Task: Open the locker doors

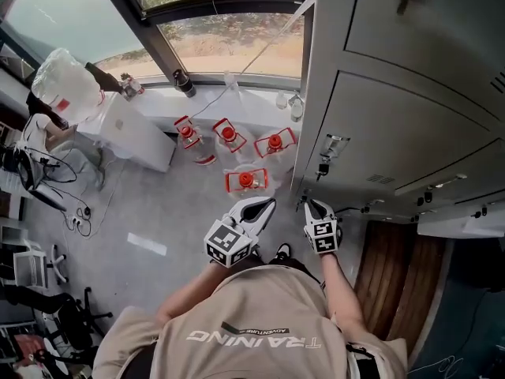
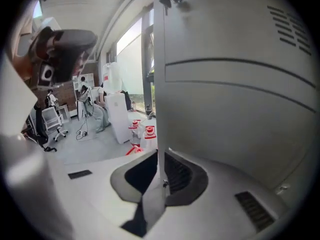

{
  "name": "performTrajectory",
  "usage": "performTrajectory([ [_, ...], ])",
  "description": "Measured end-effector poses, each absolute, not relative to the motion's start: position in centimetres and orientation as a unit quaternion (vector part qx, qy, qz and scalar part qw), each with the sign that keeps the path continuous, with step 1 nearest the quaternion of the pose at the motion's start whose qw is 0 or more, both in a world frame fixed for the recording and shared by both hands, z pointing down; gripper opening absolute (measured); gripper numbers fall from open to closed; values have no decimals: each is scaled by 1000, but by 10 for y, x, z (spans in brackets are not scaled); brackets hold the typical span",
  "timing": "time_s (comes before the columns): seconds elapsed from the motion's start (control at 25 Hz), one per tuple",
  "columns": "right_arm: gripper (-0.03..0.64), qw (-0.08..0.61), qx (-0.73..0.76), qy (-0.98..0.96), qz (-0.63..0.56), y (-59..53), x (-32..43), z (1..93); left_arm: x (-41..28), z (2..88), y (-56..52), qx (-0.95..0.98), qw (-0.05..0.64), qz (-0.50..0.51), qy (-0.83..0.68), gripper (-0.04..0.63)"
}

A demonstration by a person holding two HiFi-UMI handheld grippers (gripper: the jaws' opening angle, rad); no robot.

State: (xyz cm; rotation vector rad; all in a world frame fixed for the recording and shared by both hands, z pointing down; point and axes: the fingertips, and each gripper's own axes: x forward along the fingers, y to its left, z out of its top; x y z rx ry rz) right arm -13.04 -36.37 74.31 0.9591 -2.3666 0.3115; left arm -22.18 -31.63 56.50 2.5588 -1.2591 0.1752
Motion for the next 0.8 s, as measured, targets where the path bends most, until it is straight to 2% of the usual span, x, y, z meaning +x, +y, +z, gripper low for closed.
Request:
performTrajectory([
  [0.32,12,284,383,-860,184,-393,-140,822,-243,569,-310,876,157,83,-449,6],
  [0.56,14,307,391,-850,174,-408,-145,839,-256,573,-306,864,176,84,-465,8],
  [0.8,39,301,389,-855,166,-411,-150,837,-261,578,-298,862,184,89,-464,8],
])
